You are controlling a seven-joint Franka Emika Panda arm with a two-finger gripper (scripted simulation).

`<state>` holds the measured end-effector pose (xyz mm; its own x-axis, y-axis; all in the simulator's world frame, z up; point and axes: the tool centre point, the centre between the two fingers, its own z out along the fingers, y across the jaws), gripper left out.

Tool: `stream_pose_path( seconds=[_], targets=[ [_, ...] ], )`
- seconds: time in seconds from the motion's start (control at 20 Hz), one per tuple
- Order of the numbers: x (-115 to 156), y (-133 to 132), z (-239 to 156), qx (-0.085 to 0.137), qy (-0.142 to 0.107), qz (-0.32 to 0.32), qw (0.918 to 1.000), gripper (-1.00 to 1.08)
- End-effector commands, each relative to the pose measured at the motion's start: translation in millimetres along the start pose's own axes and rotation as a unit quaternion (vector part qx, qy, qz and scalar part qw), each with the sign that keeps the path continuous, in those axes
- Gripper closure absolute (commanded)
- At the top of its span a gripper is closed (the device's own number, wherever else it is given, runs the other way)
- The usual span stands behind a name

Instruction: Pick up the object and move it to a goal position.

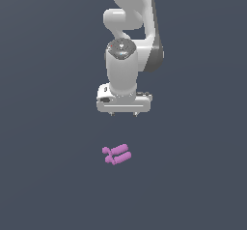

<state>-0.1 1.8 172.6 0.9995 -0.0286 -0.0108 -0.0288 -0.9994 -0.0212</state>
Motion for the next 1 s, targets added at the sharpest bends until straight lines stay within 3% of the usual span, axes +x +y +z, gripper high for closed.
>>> stream_pose_path(
  seconds=[0.0, 0.5, 0.95],
  targets=[
    [0, 0, 0, 0.000, 0.000, 0.000, 1.0000, -0.92],
    [9, -19, -14, -0.011, 0.015, -0.037, 0.9991, -0.92],
    [14, -17, -9, -0.009, 0.014, -0.011, 0.9998, -0.92]
  ],
)
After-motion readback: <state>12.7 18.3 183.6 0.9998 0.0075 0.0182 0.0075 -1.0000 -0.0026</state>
